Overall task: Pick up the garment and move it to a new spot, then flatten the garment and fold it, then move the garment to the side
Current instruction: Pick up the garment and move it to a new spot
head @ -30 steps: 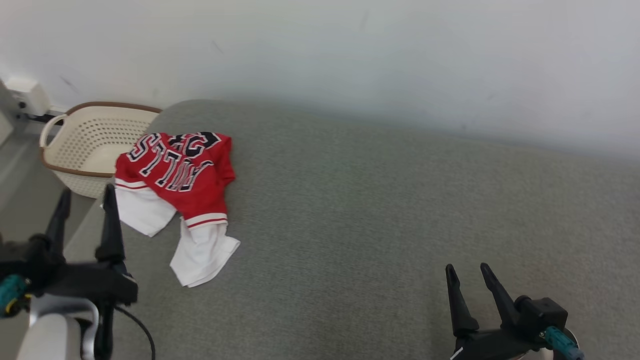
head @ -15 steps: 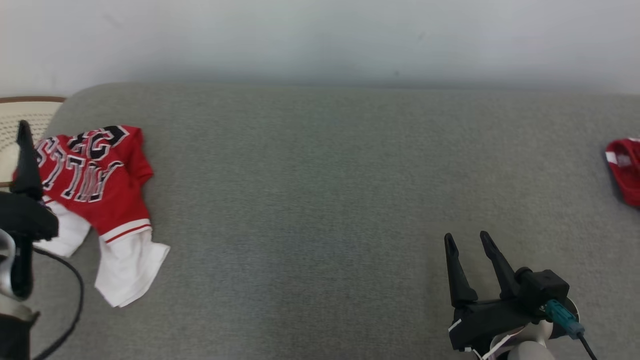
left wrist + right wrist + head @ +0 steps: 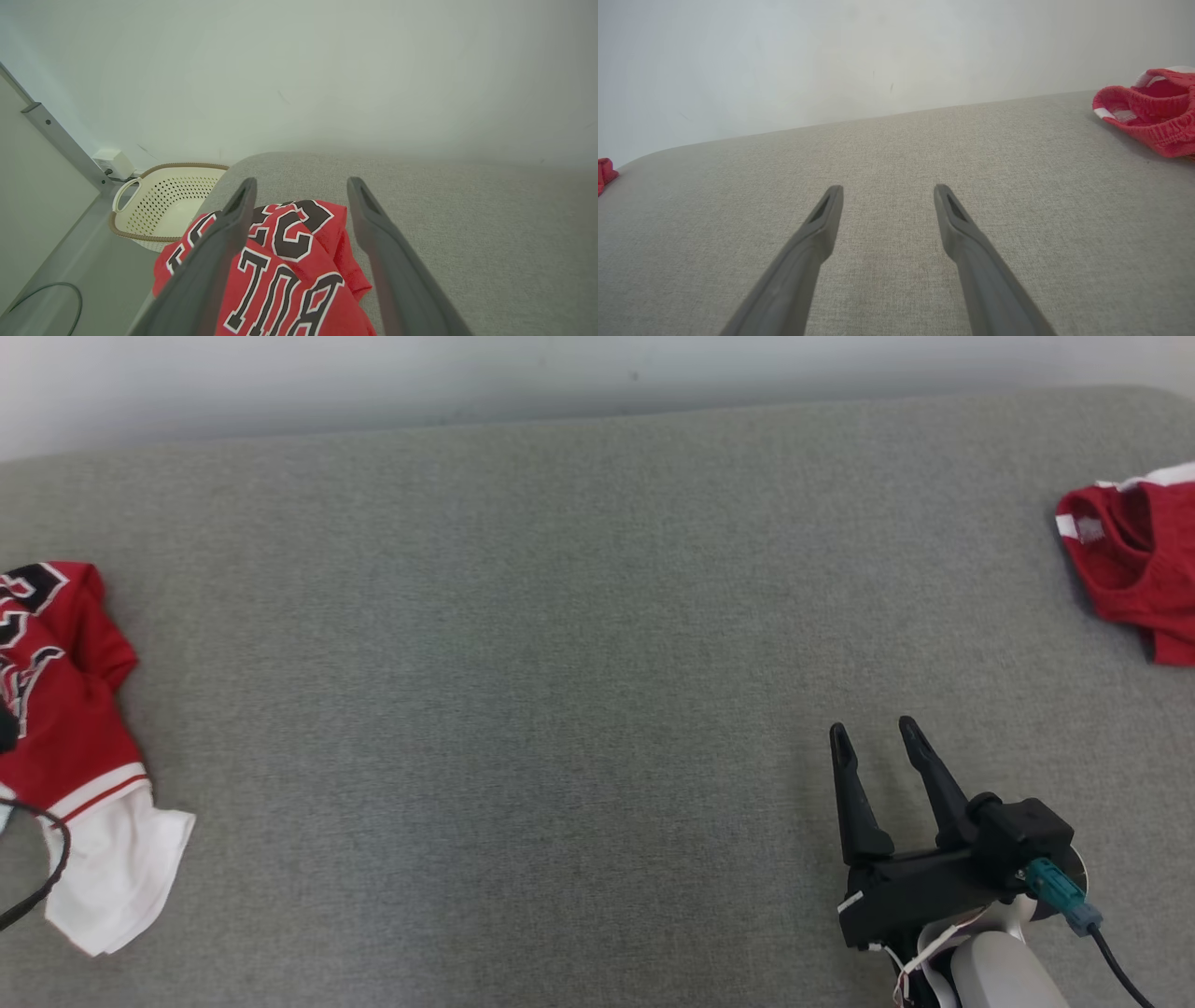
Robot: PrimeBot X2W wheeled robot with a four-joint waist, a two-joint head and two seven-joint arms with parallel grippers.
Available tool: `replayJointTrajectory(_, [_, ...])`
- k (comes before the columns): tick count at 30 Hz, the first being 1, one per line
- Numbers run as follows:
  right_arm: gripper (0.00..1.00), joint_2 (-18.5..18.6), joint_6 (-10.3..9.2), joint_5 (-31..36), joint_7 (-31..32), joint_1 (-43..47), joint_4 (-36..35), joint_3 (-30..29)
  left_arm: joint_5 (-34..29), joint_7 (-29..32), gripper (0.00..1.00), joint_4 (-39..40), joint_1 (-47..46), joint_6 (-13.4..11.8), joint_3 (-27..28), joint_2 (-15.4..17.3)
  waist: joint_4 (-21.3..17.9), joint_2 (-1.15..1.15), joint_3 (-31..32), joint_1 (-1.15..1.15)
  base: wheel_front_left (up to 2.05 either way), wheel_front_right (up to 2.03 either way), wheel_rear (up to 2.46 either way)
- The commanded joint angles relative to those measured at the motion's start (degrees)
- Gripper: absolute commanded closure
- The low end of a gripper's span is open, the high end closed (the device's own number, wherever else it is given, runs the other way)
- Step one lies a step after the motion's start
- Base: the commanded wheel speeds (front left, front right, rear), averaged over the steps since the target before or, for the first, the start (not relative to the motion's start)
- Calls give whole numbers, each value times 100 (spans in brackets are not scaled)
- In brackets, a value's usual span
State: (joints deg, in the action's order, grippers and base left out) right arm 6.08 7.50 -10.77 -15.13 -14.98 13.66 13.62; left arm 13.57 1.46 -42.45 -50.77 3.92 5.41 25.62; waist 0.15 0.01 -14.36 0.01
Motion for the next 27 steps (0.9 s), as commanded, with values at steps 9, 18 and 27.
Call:
replayJointTrajectory(9, [0, -6, -1, -74, -11, -166, -172, 40, -122, 628, 0, -1079, -271, 85, -237, 261, -440, -1, -424, -1, 0, 0, 0])
replayJointTrajectory(18, [0, -14, -1, -75, -12, -199, -205, 19, -117, 967, 8, -1722, -445, 6, -377, 349, -566, -1, -487, -1, 0, 0, 0])
replayJointTrajectory(27, [0, -5, -1, -27, -13, -120, -148, -28, -193, 267, 100, -1783, -565, -4, -569, 220, -425, -1, -314, -1, 0, 0, 0])
